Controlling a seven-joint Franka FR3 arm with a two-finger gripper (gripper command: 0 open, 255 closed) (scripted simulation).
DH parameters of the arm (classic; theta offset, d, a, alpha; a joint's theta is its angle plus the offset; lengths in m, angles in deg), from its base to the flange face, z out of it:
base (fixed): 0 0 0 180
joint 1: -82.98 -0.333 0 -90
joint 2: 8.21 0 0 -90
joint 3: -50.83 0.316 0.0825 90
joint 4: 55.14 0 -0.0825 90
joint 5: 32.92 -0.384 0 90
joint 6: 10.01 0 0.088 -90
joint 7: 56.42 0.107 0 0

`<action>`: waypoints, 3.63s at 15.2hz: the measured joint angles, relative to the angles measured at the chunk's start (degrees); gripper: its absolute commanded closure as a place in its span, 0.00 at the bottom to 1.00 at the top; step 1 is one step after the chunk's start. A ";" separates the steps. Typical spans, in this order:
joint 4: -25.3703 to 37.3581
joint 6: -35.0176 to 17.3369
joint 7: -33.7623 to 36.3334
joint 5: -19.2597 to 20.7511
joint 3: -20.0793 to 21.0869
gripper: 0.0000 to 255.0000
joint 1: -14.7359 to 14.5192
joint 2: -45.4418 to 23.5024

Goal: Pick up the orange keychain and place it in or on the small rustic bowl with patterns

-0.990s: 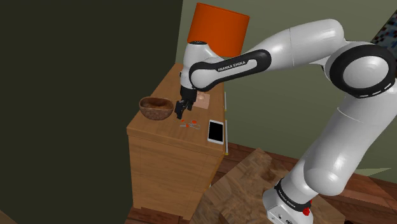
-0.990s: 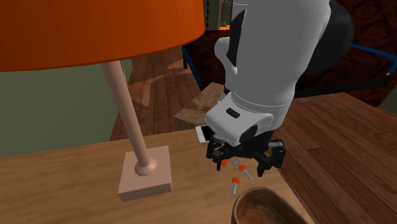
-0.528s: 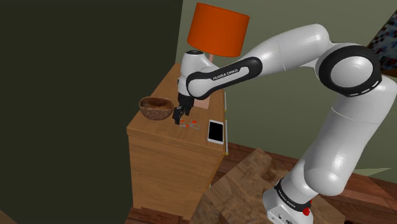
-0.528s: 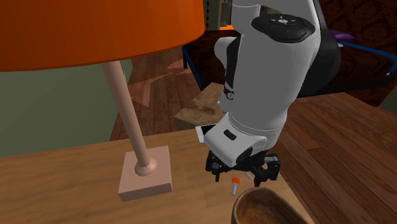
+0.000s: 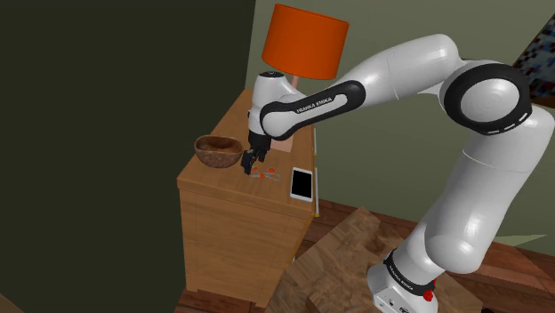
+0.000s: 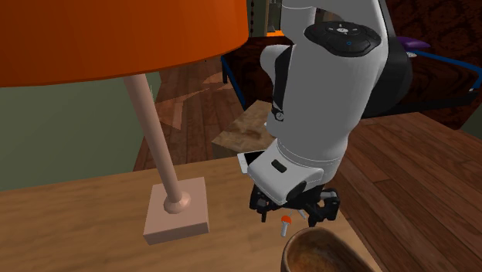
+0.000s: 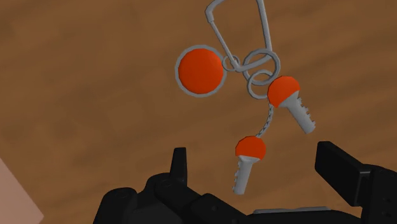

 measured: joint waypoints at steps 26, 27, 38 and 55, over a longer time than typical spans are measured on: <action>4.93 10.24 -1.18 -1.62 0.38 1.00 0.39 5.50; 5.25 10.94 -1.22 -1.72 0.41 1.00 0.38 5.86; 11.46 19.24 -1.65 -2.32 0.48 1.00 0.44 8.01; 64.58 37.81 5.20 4.63 1.12 1.00 -8.84 -27.26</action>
